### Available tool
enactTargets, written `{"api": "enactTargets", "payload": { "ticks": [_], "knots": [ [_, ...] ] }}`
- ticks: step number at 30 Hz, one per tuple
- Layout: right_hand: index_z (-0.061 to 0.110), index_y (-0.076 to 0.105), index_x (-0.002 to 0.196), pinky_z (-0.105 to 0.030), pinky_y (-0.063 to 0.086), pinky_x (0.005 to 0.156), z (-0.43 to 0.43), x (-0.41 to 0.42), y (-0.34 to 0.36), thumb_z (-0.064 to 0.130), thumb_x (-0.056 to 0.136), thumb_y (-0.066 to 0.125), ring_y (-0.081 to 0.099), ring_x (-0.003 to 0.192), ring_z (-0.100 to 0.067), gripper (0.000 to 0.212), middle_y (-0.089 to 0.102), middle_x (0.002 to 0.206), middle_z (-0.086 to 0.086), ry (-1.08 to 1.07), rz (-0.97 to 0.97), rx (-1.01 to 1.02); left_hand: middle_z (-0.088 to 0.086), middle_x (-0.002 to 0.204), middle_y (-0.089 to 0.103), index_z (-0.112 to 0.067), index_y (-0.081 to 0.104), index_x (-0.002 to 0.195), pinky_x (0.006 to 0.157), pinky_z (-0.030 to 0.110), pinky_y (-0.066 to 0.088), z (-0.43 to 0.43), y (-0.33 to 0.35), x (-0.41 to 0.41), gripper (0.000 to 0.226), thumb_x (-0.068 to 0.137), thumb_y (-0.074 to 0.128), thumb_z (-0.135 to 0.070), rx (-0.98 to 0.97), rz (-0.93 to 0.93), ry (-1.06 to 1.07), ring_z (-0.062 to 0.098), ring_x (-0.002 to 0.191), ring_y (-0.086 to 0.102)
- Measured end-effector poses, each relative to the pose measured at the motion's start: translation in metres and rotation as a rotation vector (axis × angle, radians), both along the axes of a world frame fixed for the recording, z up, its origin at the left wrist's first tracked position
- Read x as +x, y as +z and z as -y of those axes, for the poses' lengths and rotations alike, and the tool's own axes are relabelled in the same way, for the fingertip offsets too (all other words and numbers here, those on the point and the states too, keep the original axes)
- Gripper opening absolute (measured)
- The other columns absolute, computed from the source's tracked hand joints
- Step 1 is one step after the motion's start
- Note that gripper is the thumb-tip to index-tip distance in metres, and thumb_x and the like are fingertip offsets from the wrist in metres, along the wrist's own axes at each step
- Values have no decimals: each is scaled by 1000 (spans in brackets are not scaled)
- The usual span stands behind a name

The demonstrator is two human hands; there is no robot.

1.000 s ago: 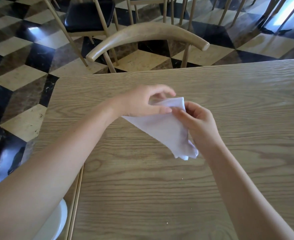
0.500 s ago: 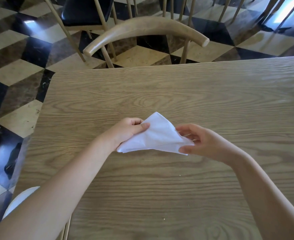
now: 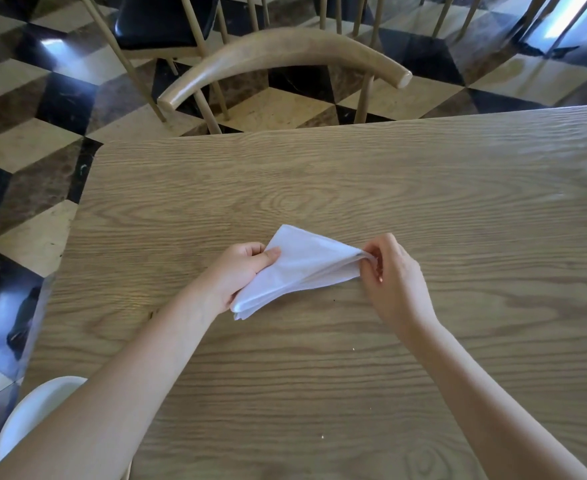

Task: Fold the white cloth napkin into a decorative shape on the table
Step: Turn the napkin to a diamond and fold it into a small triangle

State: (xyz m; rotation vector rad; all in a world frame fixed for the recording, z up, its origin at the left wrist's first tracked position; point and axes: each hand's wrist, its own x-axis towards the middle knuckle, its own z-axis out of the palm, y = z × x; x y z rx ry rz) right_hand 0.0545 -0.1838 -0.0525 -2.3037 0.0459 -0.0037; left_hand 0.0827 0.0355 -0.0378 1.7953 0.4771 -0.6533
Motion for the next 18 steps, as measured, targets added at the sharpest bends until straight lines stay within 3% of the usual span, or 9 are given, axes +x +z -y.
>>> {"api": "enactTargets", "payload": {
  "ticks": [4, 7, 10, 13, 18],
  "knots": [
    [17, 59, 92, -22, 41, 72, -2, -4, -7, 10, 78, 64, 53, 86, -9, 17, 61, 91, 9, -1, -106, 140, -5, 69, 63, -13, 65, 92, 48, 15, 42, -2, -4, -6, 22, 91, 55, -33, -44, -4, 9, 6, 53, 55],
    [16, 62, 82, -12, 38, 66, -1, -1, -9, 0, 75, 59, 52, 78, -6, 18, 63, 80, 7, -54, -30, 109, -2, 71, 62, -11, 63, 92, 49, 20, 45, 3, -3, -9, 22, 94, 52, -30, -49, 60, -1, 12, 55, 57],
    [12, 63, 79, -21, 38, 58, 3, 3, -10, -4, 75, 56, 47, 65, -11, 18, 58, 71, 8, -85, 99, 6, 3, 74, 62, -7, 59, 102, 38, 22, 46, 7, -2, -10, 24, 95, 49, -27, -97, 105, 21, 15, 41, 56],
    [10, 61, 87, -27, 38, 58, 6, 4, -15, -2, 80, 55, 45, 66, -12, 16, 60, 79, 1, -49, 181, -92, 5, 79, 59, -8, 58, 107, 36, 20, 43, 9, -4, -9, 26, 95, 49, -29, -72, 134, 5, 14, 36, 51],
    [17, 58, 91, -8, 37, 64, 14, 4, -10, 7, 81, 63, 49, 74, 3, 16, 57, 85, 11, 41, -1, 107, 2, 70, 61, -8, 60, 102, 38, 24, 46, 7, -6, -10, 27, 95, 49, -31, -66, 87, -6, 15, 39, 55]
  ]
}}
